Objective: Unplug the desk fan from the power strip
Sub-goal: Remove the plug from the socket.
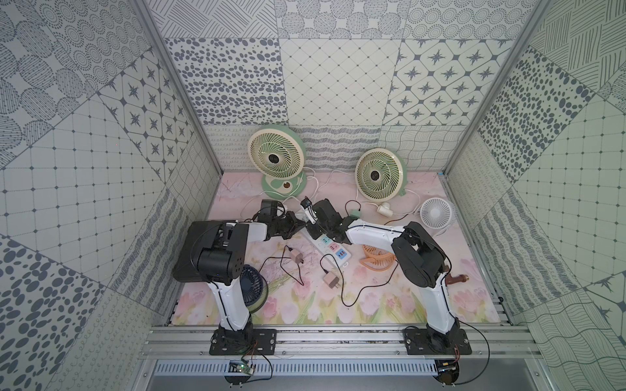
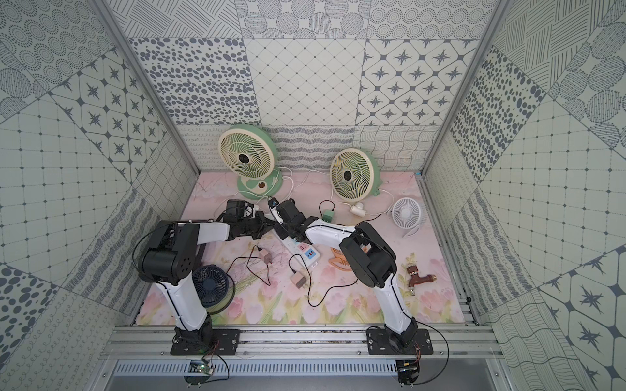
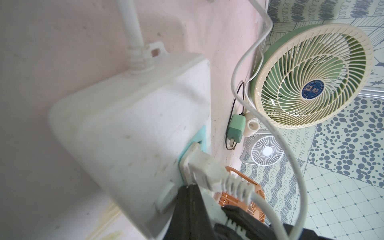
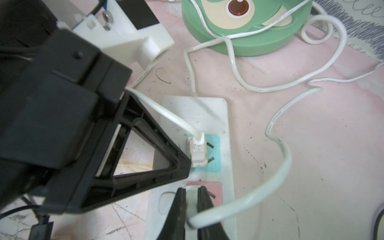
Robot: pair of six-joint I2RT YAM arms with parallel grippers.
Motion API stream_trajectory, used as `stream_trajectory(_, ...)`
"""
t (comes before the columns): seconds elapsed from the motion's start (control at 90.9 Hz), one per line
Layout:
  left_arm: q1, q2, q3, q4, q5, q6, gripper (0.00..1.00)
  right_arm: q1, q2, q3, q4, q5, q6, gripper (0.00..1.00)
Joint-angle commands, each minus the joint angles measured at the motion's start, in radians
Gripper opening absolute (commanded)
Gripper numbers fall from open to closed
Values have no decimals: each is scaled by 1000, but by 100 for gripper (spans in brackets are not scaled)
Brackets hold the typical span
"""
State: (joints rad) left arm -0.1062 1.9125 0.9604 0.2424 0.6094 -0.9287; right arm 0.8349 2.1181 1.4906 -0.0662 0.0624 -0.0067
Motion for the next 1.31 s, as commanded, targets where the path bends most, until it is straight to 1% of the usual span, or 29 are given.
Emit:
stream_trajectory(0.0,4,20,-14,-153,-116,13,0,-3,-54,4,23,-144,51,0)
stream_trajectory(0.066,6,20,-15,-153,-114,14,0,-28,-65,-15,54,-178,98,0)
stream_trajectory(0.11,4,20,-14,-153,-114,13,0,-27,-70,-13,57,-178,95,0)
stream_trajectory(0.187,5,18,-13,-154,-115,13,0,5,-67,1,39,-138,45,0)
stream_trajectory(0.264,6,16,-11,-155,-114,12,0,48,-53,21,14,-95,-34,0)
stream_trajectory(0.33,6,13,-12,-156,-115,11,0,52,-47,27,1,-69,-49,0)
stream_trajectory(0.385,6,10,-11,-159,-115,10,0,31,-52,20,3,-86,-25,0)
stream_trajectory(0.495,6,7,-11,-160,-113,11,0,-32,-71,-5,47,-188,105,0)
stream_trajectory(0.55,5,7,-12,-162,-114,13,0,-35,-75,-8,66,-210,116,0)
stream_trajectory(0.605,6,7,-11,-164,-115,15,0,-16,-71,6,51,-190,85,0)
stream_trajectory(0.715,7,7,-12,-164,-115,16,0,45,-53,36,-1,-88,-30,0)
stream_trajectory(0.77,5,8,-11,-165,-115,16,0,62,-53,36,-7,-50,-59,0)
stream_trajectory(0.825,6,7,-13,-165,-115,16,0,51,-58,28,-4,-63,-40,0)
stream_trajectory(0.935,7,3,-17,-167,-114,15,0,-14,-65,16,12,-171,83,0)
stream_trajectory(1.001,7,-1,-18,-167,-115,16,0,-22,-71,9,34,-198,107,0)
stream_trajectory(1.09,6,-4,-18,-167,-117,15,0,10,-68,30,10,-155,53,0)
stream_trajectory(1.2,6,-6,-18,-167,-116,12,0,68,-59,51,-22,-38,-53,0)
stream_trajectory(1.244,6,-6,-18,-167,-118,12,0,68,-62,48,-22,-36,-58,0)
stream_trajectory(1.299,6,-7,-18,-167,-118,11,0,45,-71,44,-21,-69,-22,0)
